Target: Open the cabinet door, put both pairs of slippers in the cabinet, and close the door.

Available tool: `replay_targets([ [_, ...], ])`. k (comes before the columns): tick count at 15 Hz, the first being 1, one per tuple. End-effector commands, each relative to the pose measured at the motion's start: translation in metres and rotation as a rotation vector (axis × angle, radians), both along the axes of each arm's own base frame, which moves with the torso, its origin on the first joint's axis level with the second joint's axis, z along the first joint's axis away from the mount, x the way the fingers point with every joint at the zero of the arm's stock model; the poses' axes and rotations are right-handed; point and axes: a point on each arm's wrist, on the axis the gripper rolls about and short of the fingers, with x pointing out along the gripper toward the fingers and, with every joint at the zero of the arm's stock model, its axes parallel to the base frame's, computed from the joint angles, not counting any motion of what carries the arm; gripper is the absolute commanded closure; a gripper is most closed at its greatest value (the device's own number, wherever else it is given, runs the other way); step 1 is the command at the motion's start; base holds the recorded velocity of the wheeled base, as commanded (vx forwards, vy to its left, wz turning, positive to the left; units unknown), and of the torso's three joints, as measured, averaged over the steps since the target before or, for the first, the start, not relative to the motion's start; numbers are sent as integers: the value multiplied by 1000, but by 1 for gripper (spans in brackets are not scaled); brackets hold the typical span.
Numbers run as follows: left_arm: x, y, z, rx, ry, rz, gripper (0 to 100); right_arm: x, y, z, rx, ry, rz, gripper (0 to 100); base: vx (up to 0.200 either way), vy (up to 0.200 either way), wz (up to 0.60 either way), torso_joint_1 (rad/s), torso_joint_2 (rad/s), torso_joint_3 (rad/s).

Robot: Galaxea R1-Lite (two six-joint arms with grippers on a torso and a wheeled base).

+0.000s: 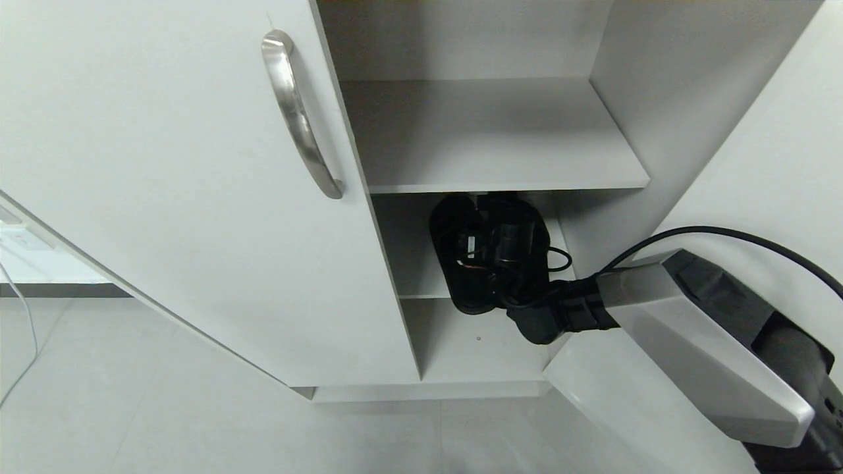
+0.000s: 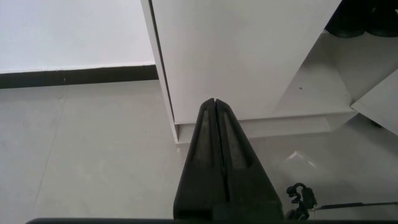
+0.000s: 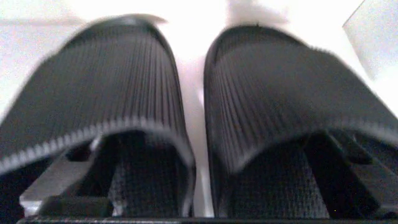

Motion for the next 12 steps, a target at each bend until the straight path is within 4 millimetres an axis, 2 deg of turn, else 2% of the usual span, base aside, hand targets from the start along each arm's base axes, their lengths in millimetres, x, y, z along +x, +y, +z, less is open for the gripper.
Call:
replay_targets([
  [1, 0, 0, 0, -1, 1, 0, 100, -10, -2, 6, -7, 11, 8, 0, 0, 0, 0, 0, 0, 0],
  [4, 0, 0, 0, -1, 1, 0, 100, -28, -4, 15, 20, -25, 25, 0, 0, 0, 0, 0, 0, 0],
  [7, 0, 0, 0, 0, 1, 0, 100, -51, -17, 23, 21, -25, 35, 0, 0, 0, 0, 0, 0, 0],
  [12, 0, 0, 0, 0, 1, 0, 100, -109, -20, 11, 22, -22, 117, 0, 0, 0, 0, 0, 0, 0],
])
